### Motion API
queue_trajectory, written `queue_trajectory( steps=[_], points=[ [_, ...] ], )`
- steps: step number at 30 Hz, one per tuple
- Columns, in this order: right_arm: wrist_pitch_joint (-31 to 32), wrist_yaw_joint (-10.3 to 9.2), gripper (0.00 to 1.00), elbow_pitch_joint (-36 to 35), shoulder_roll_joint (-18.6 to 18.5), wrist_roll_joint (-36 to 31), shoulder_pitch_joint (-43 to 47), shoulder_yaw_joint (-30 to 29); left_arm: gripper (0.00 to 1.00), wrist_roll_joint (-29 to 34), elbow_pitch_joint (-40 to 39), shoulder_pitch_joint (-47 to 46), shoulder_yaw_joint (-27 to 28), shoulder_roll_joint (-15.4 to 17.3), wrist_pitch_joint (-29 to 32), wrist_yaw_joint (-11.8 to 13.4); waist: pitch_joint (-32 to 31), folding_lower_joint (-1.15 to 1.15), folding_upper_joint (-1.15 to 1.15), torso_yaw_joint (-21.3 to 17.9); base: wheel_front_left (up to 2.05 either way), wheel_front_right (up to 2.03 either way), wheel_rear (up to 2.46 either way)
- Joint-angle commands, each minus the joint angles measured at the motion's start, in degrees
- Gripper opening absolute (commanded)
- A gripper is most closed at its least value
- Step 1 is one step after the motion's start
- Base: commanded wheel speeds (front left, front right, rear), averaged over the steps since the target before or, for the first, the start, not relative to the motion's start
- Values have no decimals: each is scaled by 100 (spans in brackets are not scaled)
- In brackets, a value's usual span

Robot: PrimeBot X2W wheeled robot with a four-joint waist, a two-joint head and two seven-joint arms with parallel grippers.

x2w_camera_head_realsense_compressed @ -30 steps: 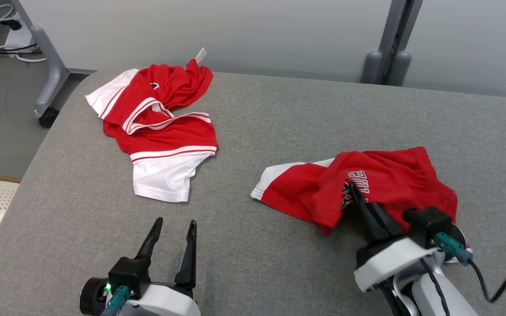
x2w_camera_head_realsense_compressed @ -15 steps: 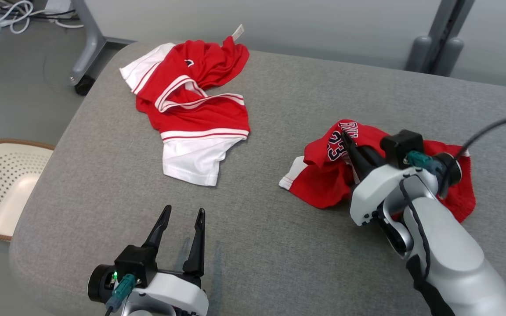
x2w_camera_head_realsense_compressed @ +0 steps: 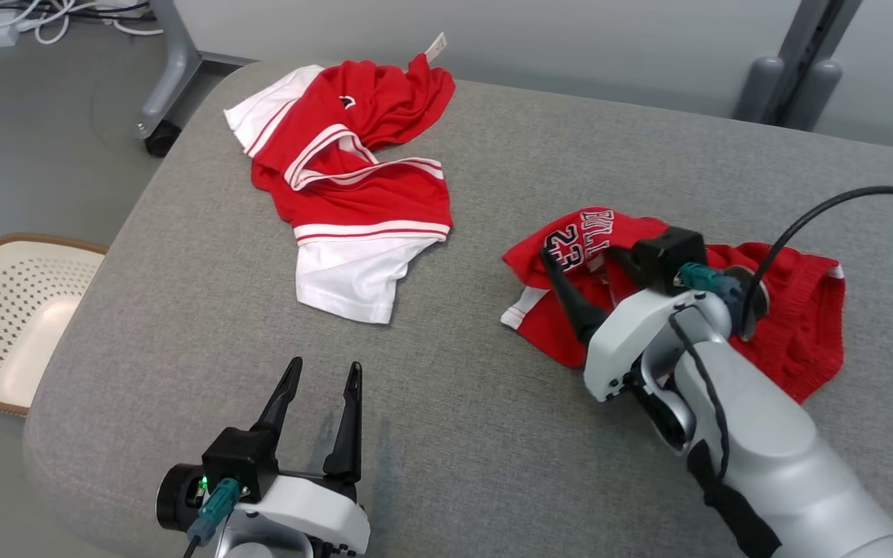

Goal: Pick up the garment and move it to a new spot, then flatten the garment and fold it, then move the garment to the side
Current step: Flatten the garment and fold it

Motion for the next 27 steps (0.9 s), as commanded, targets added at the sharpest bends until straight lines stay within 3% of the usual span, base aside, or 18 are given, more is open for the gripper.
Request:
queue_trajectory(
  steps=[1,6,13,22,27],
  points=[
    [-138,1,100,-126,-21,255,168,273,100,11,-9,-38,43,21,-5,31,-56,0,0,-135,0,0,0],
    [-293,1,100,-305,-22,395,515,554,100,65,-18,20,104,21,-5,24,-124,0,0,-371,0,0,0],
    [-428,1,100,-723,-163,204,1105,442,100,146,-22,78,181,23,-5,-23,-187,0,0,-622,0,0,0],
    [-438,1,100,-804,-301,-694,1549,236,100,178,4,60,191,21,-5,-70,-220,0,0,-673,0,0,0],
    [-278,1,100,-453,-359,-1695,1525,22,100,171,-9,38,175,22,-5,-71,-224,0,0,-535,0,0,0]
  ],
)
